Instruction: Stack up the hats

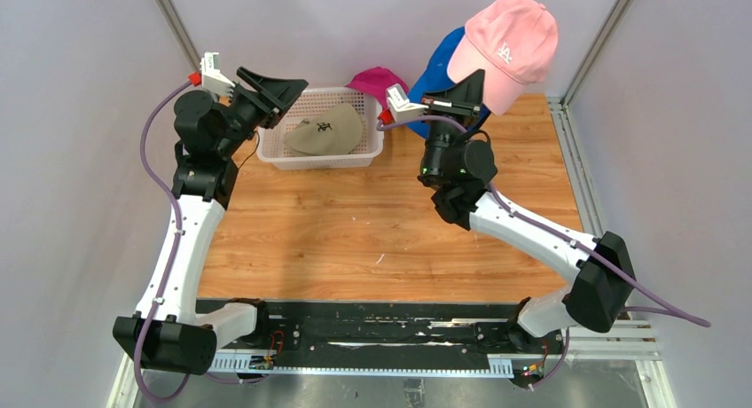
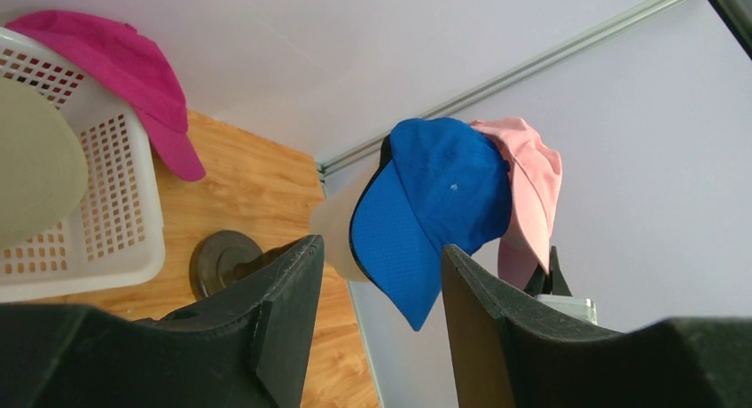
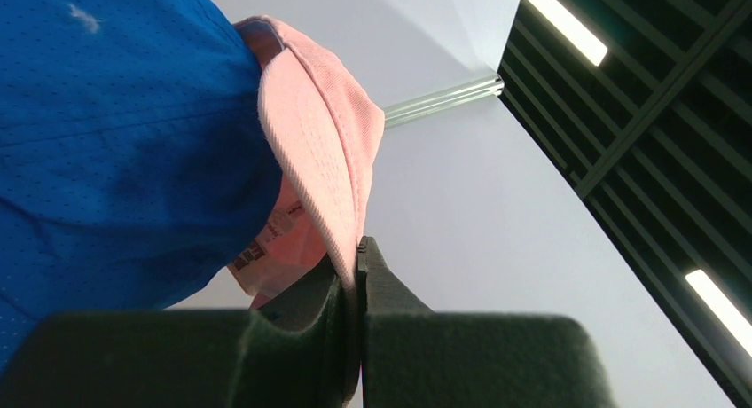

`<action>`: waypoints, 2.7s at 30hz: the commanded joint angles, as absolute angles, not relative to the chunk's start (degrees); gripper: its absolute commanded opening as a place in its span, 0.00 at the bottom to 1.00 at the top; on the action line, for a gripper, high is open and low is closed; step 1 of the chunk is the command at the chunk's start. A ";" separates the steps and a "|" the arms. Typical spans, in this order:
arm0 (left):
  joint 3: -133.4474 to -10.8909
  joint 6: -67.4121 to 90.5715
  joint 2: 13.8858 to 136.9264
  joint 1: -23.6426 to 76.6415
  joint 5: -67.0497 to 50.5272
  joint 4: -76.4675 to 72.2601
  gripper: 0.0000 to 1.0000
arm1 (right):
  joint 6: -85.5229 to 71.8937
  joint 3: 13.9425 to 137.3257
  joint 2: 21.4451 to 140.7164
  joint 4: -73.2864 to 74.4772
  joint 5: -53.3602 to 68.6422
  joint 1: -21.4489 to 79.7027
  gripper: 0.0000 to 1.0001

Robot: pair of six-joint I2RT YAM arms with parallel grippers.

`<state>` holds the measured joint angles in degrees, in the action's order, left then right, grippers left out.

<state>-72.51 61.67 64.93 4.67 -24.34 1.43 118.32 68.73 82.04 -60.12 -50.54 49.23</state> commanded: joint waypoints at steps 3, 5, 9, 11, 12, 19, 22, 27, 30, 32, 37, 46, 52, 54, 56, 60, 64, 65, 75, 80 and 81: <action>-70.94 61.09 63.05 4.39 -24.68 0.58 0.56 | 132.97 70.60 83.06 -58.16 -48.96 50.74 0.01; -70.39 61.28 63.02 4.39 -24.77 0.13 0.56 | 133.04 71.31 83.72 -57.49 -49.35 51.29 0.01; -69.84 61.28 62.78 4.34 -24.87 0.00 0.56 | 134.00 72.63 85.61 -57.54 -50.30 52.79 0.01; -69.75 61.28 62.55 4.39 -24.94 0.00 0.56 | 134.67 73.81 86.74 -57.24 -51.54 53.26 0.01; -69.76 61.24 62.46 4.39 -24.96 0.00 0.56 | 135.16 74.40 87.41 -57.26 -52.07 53.53 0.01; -69.72 61.21 62.42 4.36 -25.18 0.01 0.56 | 135.31 76.13 88.77 -55.96 -54.04 55.34 0.01; -69.53 61.39 62.37 4.33 -25.21 -0.05 0.56 | 134.51 75.52 88.20 -54.78 -54.94 55.55 0.01; -69.43 61.39 62.40 4.38 -25.31 -0.10 0.56 | 133.68 73.09 87.26 -55.05 -55.28 55.57 0.01; -69.36 61.15 62.36 4.31 -25.24 0.00 0.56 | 132.51 72.01 86.84 -54.39 -55.77 55.46 0.01; -69.24 61.15 62.39 4.38 -25.15 0.06 0.56 | 132.16 71.81 86.76 -54.15 -56.03 55.46 0.01; -69.34 61.11 62.63 4.38 -25.05 0.05 0.55 | 130.42 70.83 86.50 -53.37 -56.88 55.47 0.01; -69.27 60.84 62.59 4.35 -24.97 0.54 0.55 | 125.52 70.87 86.79 -48.15 -57.96 55.46 0.01; -69.58 60.65 62.55 4.32 -24.96 0.98 0.56 | 120.43 71.82 87.18 -41.90 -58.06 54.79 0.01; -69.56 60.60 62.71 4.39 -24.96 0.89 0.55 | 118.88 72.29 87.38 -39.96 -57.85 54.54 0.01; -69.56 60.73 62.81 4.35 -25.04 0.75 0.55 | 117.96 72.86 87.80 -38.88 -57.65 54.37 0.01; -69.74 60.73 62.97 4.39 -25.09 0.75 0.56 | 115.66 73.90 88.73 -36.10 -57.52 54.06 0.01; -70.17 60.42 63.06 4.38 -24.96 1.15 0.55 | 113.99 74.10 89.44 -34.88 -57.74 53.72 0.01; -70.14 60.36 63.17 4.39 -24.96 1.22 0.56 | 113.58 74.18 89.55 -34.44 -57.79 53.70 0.01; -69.91 60.33 63.56 4.37 -24.84 0.97 0.55 | 111.30 73.42 89.54 -34.28 -58.31 53.70 0.04; -69.72 60.36 63.49 4.31 -24.79 1.03 0.56 | 109.97 73.42 89.69 -33.79 -59.27 53.70 0.05; -69.63 60.38 63.51 4.36 -24.79 1.01 0.55 | 109.68 73.24 89.73 -33.81 -59.47 53.71 0.05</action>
